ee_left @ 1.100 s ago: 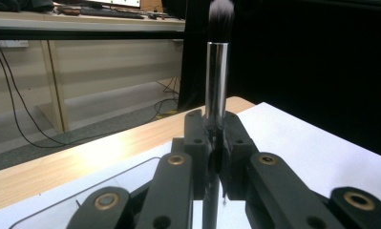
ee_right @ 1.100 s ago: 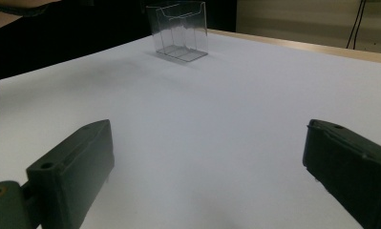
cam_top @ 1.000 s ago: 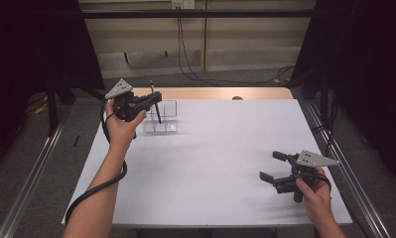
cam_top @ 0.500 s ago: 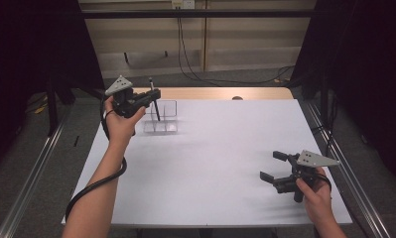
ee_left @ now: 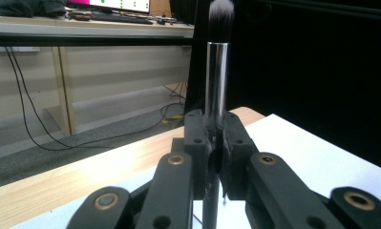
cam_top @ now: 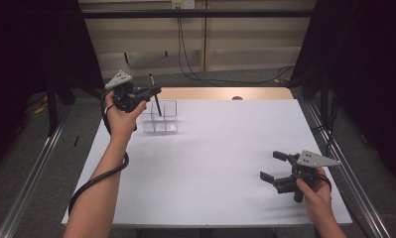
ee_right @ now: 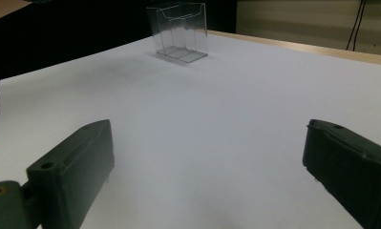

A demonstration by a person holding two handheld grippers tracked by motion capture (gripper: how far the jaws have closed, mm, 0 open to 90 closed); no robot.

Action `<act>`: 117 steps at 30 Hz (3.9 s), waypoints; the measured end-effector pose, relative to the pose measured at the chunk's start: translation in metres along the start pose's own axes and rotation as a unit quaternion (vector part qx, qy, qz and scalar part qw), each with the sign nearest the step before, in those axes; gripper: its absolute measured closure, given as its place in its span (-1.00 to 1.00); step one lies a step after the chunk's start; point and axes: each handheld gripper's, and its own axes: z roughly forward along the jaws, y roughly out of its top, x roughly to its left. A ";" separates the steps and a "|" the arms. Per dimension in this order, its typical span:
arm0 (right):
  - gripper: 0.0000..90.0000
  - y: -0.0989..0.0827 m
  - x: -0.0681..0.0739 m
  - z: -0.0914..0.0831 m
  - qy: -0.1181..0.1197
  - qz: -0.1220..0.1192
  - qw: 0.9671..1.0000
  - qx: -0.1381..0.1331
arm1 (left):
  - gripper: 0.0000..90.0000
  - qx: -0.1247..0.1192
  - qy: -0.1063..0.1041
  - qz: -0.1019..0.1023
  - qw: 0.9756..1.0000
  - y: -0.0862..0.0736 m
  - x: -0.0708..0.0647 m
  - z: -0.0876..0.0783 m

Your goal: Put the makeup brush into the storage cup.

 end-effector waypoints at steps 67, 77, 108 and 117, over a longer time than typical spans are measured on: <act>-0.93 0.000 0.000 0.001 0.004 -0.005 1.000 -0.002 | 0.86 0.007 0.079 0.008 0.997 -0.009 0.020 0.022; -0.93 -0.001 0.000 0.002 0.005 -0.005 1.000 0.001 | 0.85 0.009 0.077 0.006 0.997 -0.011 0.021 0.026; -0.93 -0.001 -0.002 0.002 0.008 -0.004 1.000 0.001 | 0.85 0.021 0.082 0.005 0.996 -0.026 0.024 0.030; -0.93 -0.001 -0.003 0.001 0.007 -0.004 1.000 -0.002 | 0.85 0.027 0.084 0.008 0.996 -0.032 0.023 0.031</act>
